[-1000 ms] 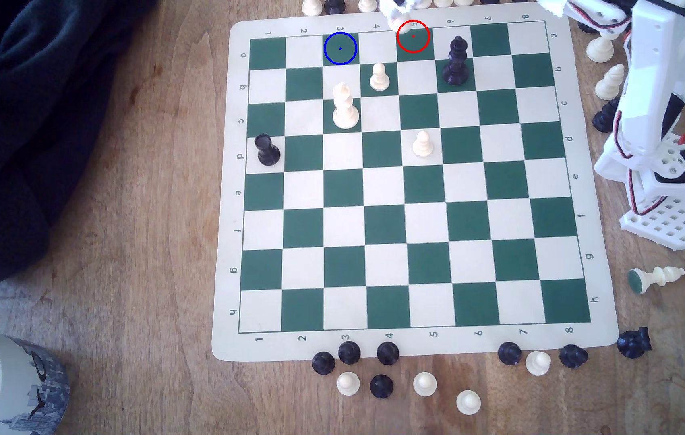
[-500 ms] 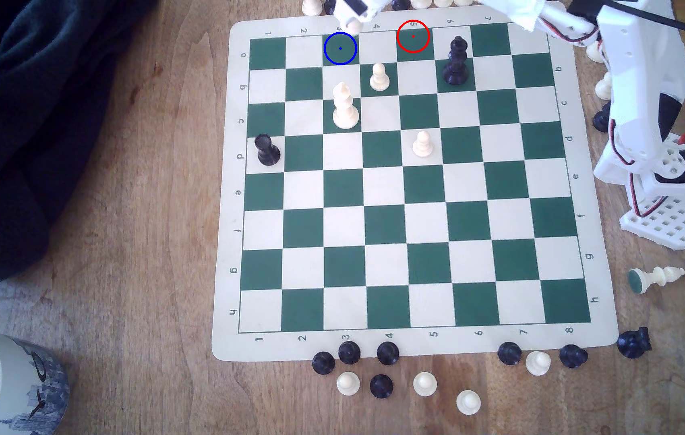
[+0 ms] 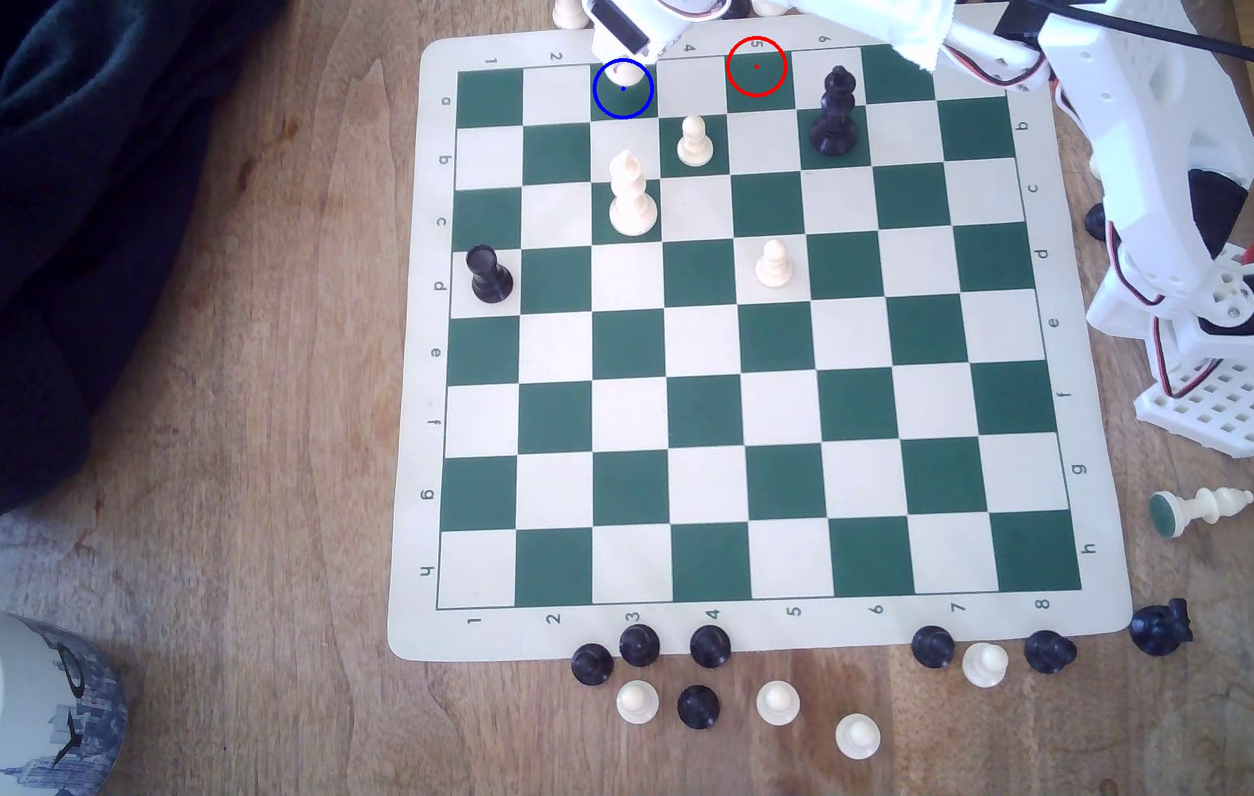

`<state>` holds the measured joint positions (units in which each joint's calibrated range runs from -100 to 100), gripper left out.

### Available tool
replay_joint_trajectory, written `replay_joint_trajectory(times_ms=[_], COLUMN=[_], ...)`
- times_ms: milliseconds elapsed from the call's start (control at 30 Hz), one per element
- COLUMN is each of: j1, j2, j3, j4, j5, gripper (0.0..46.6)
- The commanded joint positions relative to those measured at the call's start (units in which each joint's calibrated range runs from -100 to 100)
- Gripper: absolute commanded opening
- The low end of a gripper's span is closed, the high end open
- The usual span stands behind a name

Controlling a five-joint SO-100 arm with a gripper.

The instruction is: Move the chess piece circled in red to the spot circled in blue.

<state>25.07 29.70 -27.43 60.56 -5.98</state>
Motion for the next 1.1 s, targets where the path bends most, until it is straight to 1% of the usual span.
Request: replay_joint_trajectory(times_ms=[0, 600, 667, 733, 767, 833, 1067], j1=[-0.47, -0.40, -0.32, -0.24, -0.16, -0.16, -0.01], j2=[-1.09, 3.40, 3.40, 3.40, 3.23, 2.81, -1.69], j3=[-5.12, -6.48, -6.48, -6.48, -6.48, -6.48, -6.21], j4=[-1.67, -3.31, -3.31, -2.98, -2.90, -2.90, 0.05], j5=[-0.10, 0.10, 0.10, 0.10, -0.10, -0.10, -0.44], gripper=[2.3, 2.5, 3.1, 9.9, 17.6, 19.6, 20.2])
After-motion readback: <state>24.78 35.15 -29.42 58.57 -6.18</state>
